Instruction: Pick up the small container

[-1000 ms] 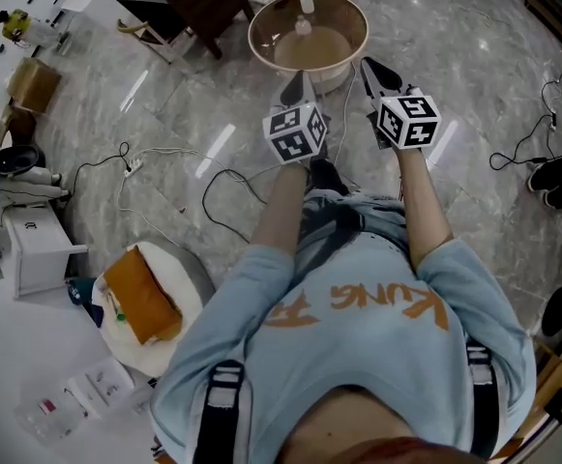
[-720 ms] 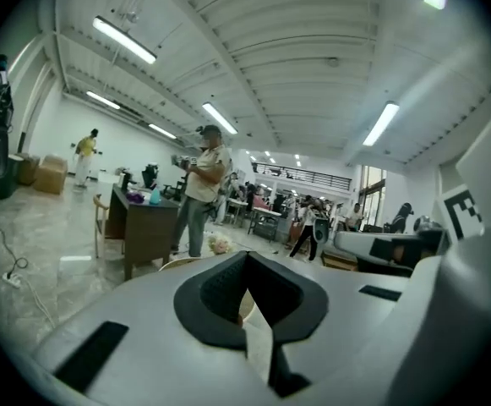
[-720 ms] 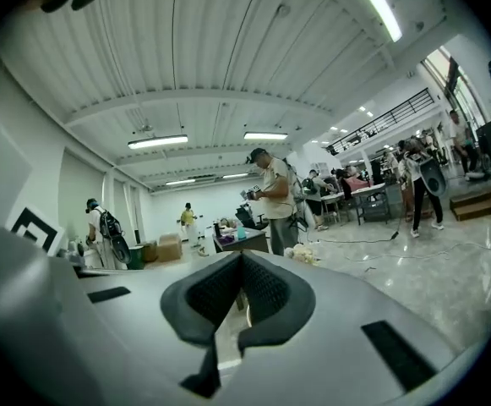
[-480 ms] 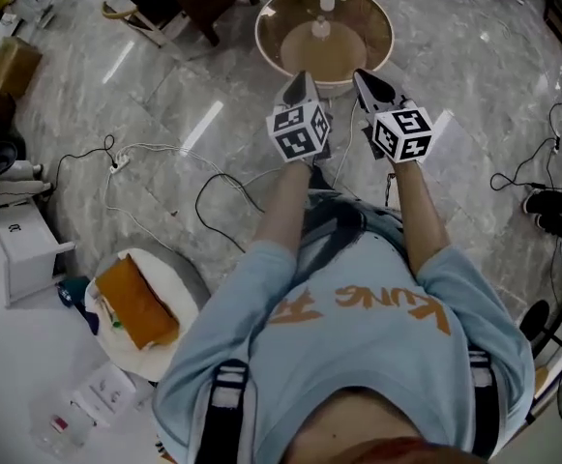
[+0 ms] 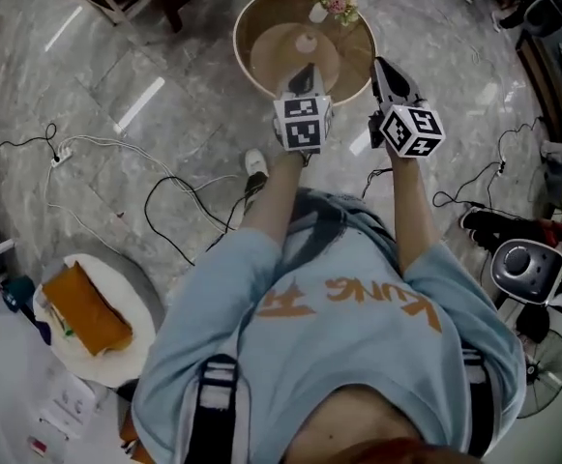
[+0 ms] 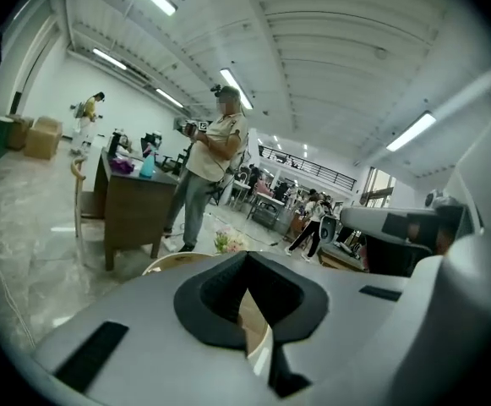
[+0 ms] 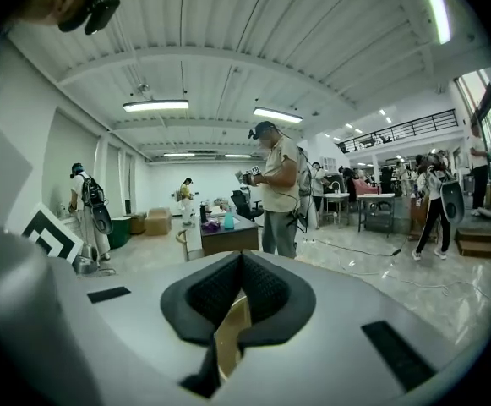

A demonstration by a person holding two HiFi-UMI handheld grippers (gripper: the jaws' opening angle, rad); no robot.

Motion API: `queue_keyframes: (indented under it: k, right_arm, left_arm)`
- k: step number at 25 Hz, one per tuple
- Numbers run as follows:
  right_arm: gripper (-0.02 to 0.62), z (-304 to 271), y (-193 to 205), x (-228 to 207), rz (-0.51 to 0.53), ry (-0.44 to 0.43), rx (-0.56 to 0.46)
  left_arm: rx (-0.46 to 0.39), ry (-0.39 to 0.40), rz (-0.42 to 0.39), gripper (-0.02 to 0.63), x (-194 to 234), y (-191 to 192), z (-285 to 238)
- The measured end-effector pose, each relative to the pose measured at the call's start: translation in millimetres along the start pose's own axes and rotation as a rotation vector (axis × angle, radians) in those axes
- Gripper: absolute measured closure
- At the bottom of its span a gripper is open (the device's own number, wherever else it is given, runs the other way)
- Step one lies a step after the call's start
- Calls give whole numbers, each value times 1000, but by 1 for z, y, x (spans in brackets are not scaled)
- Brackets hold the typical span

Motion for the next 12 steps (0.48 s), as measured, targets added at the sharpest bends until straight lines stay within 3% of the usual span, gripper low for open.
queue_keyframes:
  k: [4,12]
  right_arm:
    - [581,-43,-7,-10,-9,50,-11]
    - [581,-95,12,-21,-92,81,18]
  left_arm:
    - [5,-5,-65,583,25,-24,-29]
    - [50,-17,-68,583,64,-41,-70]
Point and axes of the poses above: the fingertips, and each gripper's own axes: z backward along the fingers, x to its left, y out of its underside, the point moved 7 cm from there along z, backward along the fingers, and after that the axes turned 2 degrees about -x, right-handed, at the moved point
